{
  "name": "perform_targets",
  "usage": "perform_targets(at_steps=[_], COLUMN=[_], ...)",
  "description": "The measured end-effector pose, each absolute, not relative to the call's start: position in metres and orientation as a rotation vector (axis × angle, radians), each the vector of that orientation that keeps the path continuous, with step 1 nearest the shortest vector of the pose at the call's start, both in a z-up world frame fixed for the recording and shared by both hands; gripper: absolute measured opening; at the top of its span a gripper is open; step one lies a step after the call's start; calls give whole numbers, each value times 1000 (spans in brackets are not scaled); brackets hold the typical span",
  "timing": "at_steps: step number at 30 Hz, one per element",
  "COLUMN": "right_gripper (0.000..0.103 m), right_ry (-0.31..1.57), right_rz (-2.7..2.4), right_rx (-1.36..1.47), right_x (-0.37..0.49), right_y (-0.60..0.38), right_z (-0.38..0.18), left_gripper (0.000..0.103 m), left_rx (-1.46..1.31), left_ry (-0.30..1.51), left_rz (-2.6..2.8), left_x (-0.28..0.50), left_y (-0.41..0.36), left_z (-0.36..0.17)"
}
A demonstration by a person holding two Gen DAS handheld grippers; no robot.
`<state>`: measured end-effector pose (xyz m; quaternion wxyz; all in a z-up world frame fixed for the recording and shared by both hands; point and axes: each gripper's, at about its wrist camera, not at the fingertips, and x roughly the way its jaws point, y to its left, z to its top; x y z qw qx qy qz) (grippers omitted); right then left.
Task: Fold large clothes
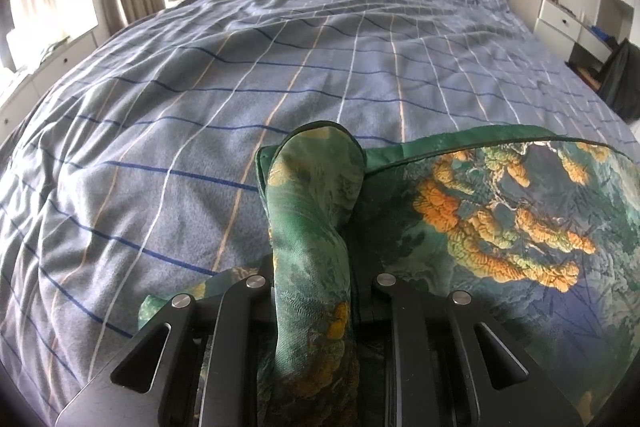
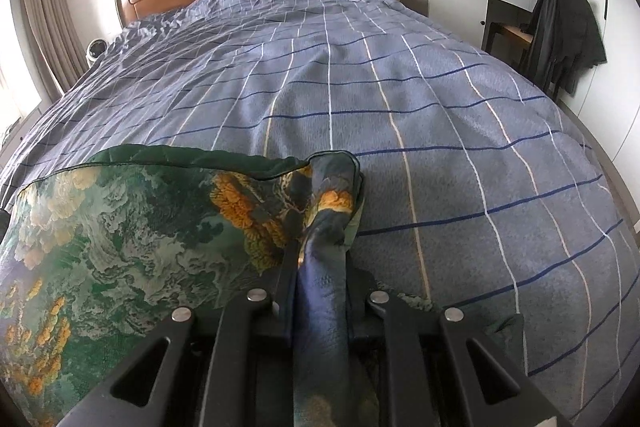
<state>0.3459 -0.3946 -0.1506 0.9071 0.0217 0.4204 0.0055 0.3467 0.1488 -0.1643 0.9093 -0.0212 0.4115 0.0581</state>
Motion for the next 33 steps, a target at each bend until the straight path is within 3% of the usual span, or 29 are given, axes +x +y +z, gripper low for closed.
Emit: perform_targets(at_steps=[21,24,29,33], right_gripper=[19,19,19,19], right_ry=[871,871,872,873], right_rz=[23,23,29,36], right_rx=[72,71,83,103], right_x=[346,346,347,346], right_y=[-394,-396,-396,-396], right_z=[-153,-153,-154,-155], left_gripper=[30,34,55,57], left_rx=[-121,-129,-165,-176], left_ry=[845,843,834,833], left_rz=[105,110,141,142], left_x=[345,345,343,343], left_y=[157,157,164,168], left_z=[-164,-164,-164,-165])
